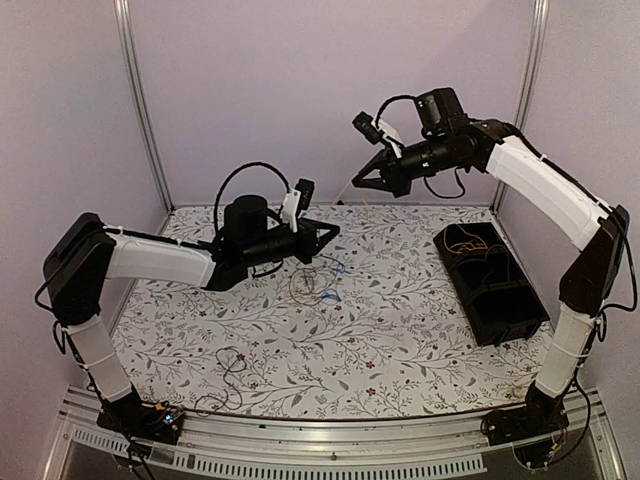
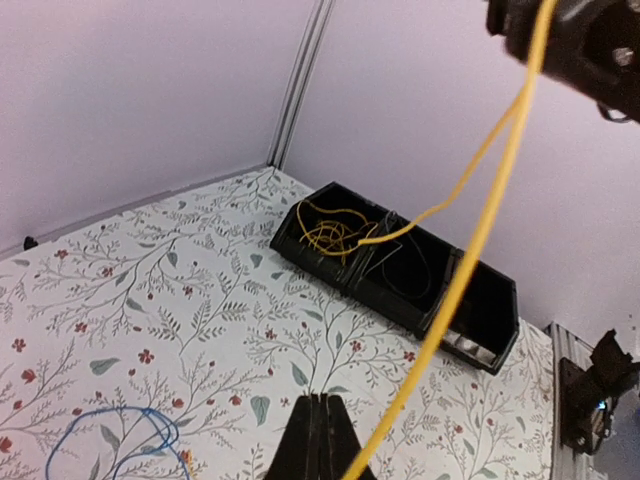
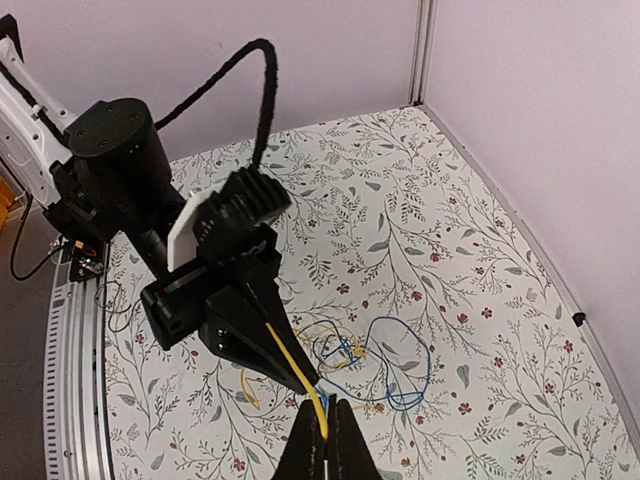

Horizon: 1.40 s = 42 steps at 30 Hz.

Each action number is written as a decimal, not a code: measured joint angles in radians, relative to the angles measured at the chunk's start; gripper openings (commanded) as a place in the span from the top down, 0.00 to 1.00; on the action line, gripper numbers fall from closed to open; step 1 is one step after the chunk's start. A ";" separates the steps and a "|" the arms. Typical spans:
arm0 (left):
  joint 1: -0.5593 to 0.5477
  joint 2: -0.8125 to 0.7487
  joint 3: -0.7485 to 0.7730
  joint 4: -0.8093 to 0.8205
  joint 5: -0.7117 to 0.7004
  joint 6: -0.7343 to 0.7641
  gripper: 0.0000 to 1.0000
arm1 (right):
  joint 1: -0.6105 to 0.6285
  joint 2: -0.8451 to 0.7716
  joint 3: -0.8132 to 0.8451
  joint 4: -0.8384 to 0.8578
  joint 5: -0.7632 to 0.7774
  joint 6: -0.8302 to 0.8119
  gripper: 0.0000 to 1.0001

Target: Untangle the cables

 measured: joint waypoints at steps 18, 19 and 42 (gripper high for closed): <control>0.029 0.354 -0.027 0.138 0.027 -0.042 0.96 | -0.282 -0.087 0.215 0.015 -0.130 0.082 1.00; 0.029 0.354 -0.027 0.130 0.028 -0.043 0.97 | -0.278 -0.090 0.217 0.018 -0.133 0.082 1.00; 0.044 0.277 -0.031 0.163 -0.023 -0.005 0.91 | -0.692 -0.053 0.508 0.076 -0.227 0.188 1.00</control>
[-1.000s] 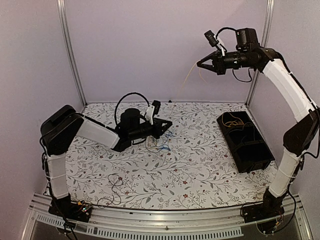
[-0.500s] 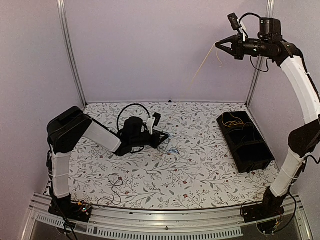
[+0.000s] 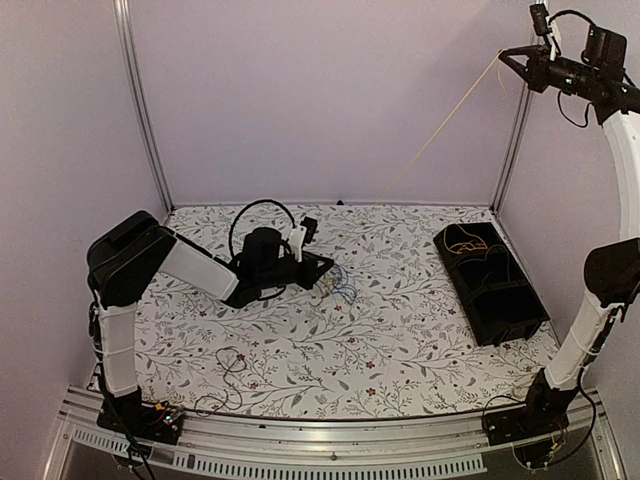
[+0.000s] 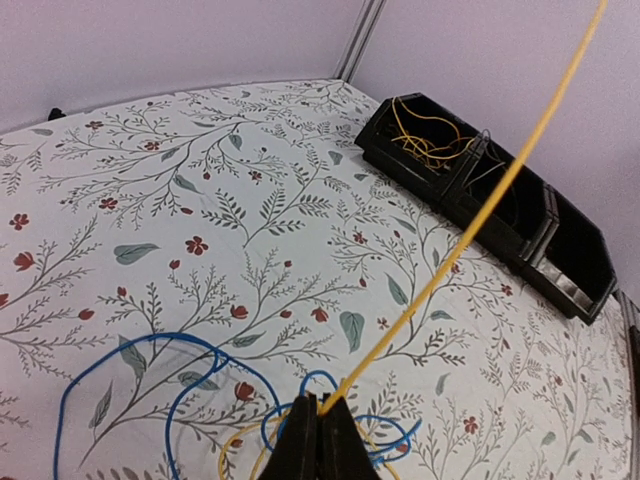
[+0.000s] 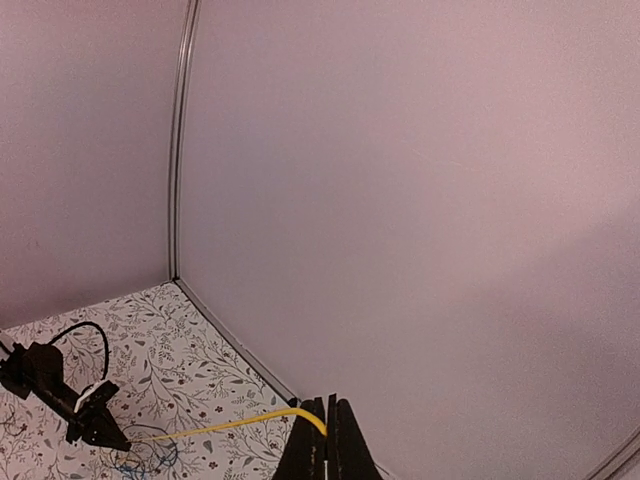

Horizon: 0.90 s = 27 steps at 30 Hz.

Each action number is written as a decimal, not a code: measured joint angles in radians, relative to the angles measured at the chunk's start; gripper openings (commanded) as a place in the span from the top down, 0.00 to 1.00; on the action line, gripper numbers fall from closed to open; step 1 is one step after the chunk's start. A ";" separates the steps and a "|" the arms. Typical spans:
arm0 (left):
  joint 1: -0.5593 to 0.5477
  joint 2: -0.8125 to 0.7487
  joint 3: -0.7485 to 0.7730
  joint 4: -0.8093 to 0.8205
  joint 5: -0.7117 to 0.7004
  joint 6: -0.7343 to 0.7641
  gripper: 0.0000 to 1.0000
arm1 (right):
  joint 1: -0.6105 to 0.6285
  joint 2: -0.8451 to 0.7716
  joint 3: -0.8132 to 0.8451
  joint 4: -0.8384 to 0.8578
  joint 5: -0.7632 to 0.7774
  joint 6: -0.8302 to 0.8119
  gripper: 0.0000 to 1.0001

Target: Untangle the cables

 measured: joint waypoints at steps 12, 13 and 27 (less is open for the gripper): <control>0.037 0.049 0.005 -0.217 -0.093 0.016 0.68 | -0.101 -0.008 0.037 0.137 0.018 0.043 1.00; 0.037 0.051 0.005 -0.222 -0.094 0.016 0.69 | -0.099 -0.008 0.037 0.142 0.019 0.043 1.00; 0.044 0.048 -0.037 -0.175 -0.089 0.006 0.77 | -0.099 -0.018 0.109 0.193 0.085 0.020 1.00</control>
